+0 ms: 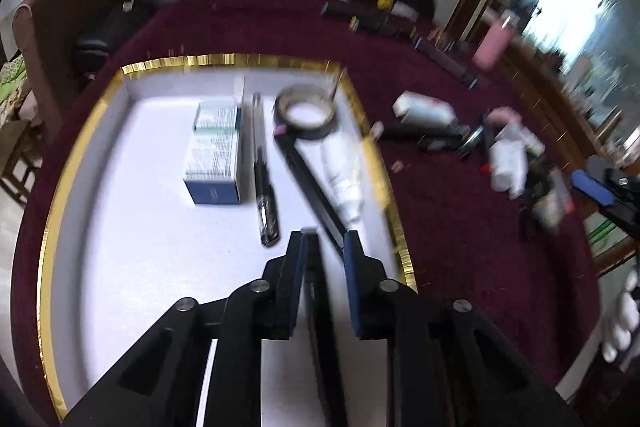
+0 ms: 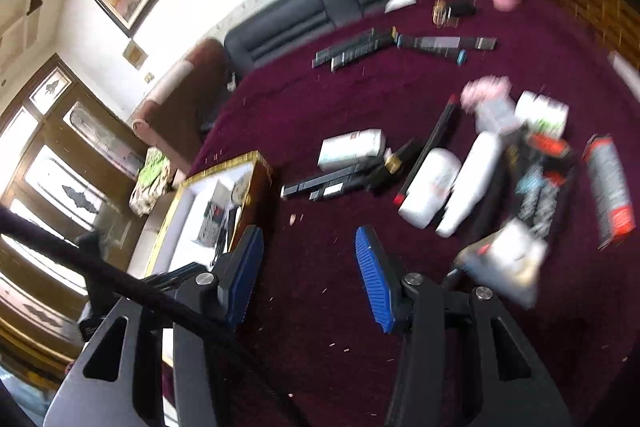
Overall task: Organize objects
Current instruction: 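Move both open grippers back over the cluttered table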
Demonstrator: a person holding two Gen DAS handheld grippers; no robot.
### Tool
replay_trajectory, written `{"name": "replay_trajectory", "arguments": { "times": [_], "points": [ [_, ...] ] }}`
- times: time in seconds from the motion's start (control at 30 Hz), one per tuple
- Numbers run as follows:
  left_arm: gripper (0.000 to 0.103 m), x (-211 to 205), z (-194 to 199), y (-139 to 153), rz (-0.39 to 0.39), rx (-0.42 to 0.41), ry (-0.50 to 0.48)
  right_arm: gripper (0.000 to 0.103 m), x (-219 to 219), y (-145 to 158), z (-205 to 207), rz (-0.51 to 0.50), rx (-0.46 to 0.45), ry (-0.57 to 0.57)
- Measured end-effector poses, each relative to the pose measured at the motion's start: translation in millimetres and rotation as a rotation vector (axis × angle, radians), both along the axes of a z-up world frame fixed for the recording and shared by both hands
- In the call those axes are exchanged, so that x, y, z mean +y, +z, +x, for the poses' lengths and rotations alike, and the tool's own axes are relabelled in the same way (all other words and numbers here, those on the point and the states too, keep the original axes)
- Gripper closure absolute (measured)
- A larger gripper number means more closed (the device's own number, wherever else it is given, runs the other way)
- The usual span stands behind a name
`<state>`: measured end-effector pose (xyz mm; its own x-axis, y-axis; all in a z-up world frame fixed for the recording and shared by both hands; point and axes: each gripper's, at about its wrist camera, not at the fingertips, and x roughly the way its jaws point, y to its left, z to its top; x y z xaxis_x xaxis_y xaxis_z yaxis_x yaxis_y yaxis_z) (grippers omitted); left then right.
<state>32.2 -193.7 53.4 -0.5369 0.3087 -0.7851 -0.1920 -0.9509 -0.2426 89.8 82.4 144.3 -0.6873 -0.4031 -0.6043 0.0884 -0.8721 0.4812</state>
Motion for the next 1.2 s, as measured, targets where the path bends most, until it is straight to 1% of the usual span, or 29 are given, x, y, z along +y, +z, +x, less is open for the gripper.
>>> {"name": "replay_trajectory", "arguments": {
  "times": [0.03, 0.07, 0.1, 0.13, 0.17, 0.2, 0.23, 0.3, 0.33, 0.4, 0.43, 0.5, 0.57, 0.6, 0.67, 0.8, 0.83, 0.87, 0.9, 0.93, 0.97, 1.07, 1.13, 1.2],
  "points": [
    [0.073, -4, 4, 6, 0.027, 0.039, 0.001, 0.056, 1, 9, 10, 0.033, 0.051, -0.027],
    [0.060, -8, 7, 13, 0.053, 0.086, 0.009, 0.052, 0, 18, 20, 0.075, 0.110, -0.060],
    [0.056, -13, 6, 18, 0.073, 0.125, 0.026, 0.039, -1, 28, 34, 0.118, 0.188, -0.100],
    [0.054, -15, 1, 21, 0.103, 0.151, 0.041, 0.028, -2, 33, 44, 0.130, 0.242, -0.127],
    [0.054, -19, -2, 22, 0.146, 0.169, 0.044, 0.011, 1, 37, 57, 0.104, 0.322, -0.159],
    [0.054, -22, -7, 21, 0.181, 0.178, 0.055, 0.005, 6, 37, 63, 0.056, 0.366, -0.166],
    [0.054, -25, -13, 18, 0.196, 0.180, 0.079, 0.003, 14, 34, 62, -0.008, 0.355, -0.158],
    [0.054, -34, -25, 7, 0.244, 0.157, 0.125, 0.003, 23, 30, 53, -0.069, 0.279, -0.119],
    [0.054, -36, -28, -2, 0.267, 0.129, 0.143, 0.003, 26, 28, 51, -0.076, 0.266, -0.117],
    [0.054, -32, -29, -13, 0.245, 0.084, 0.147, 0.003, 27, 27, 55, -0.043, 0.273, -0.129],
    [0.054, -28, -28, -13, 0.238, 0.082, 0.133, 0.003, 27, 26, 55, -0.029, 0.270, -0.133],
    [0.054, -20, -21, -9, 0.237, 0.098, 0.113, 0.003, 29, 25, 56, -0.035, 0.269, -0.133],
    [0.054, -13, -14, -11, 0.256, 0.084, 0.088, 0.003, 32, 24, 57, -0.020, 0.263, -0.136],
    [0.054, -9, -8, -11, 0.241, 0.082, 0.082, 0.003, 35, 23, 60, -0.011, 0.263, -0.140],
    [0.054, -6, 2, -5, 0.212, 0.106, 0.075, 0.003, 43, 21, 61, 0.008, 0.250, -0.152],
    [0.054, -9, 21, 31, 0.257, 0.191, 0.060, 0.003, 74, 11, 62, 0.056, 0.194, -0.198],
    [0.051, -7, 26, 41, 0.272, 0.214, 0.042, 0.003, 81, 7, 61, 0.064, 0.179, -0.212],
    [0.042, -4, 29, 51, 0.288, 0.229, 0.018, 0.003, 88, 3, 59, 0.075, 0.157, -0.225],
    [0.037, 1, 33, 59, 0.307, 0.234, -0.013, 0.003, 96, -2, 55, 0.085, 0.126, -0.231],
    [0.034, 8, 35, 65, 0.326, 0.231, -0.042, 0.003, 102, -8, 50, 0.085, 0.090, -0.233],
    [0.034, 14, 37, 67, 0.346, 0.217, -0.064, 0.003, 106, -12, 48, 0.076, 0.068, -0.228],
    [0.034, 33, 39, 61, 0.458, 0.125, -0.133, 0.007, 110, -32, 35, 0.053, -0.033, -0.188],
    [0.034, 46, 40, 52, 0.490, 0.072, -0.157, 0.007, 111, -41, 30, 0.058, -0.066, -0.190],
    [0.034, 57, 39, 45, 0.500, 0.039, -0.176, 0.011, 117, -45, 27, 0.053, -0.085, -0.200]
  ]
}}
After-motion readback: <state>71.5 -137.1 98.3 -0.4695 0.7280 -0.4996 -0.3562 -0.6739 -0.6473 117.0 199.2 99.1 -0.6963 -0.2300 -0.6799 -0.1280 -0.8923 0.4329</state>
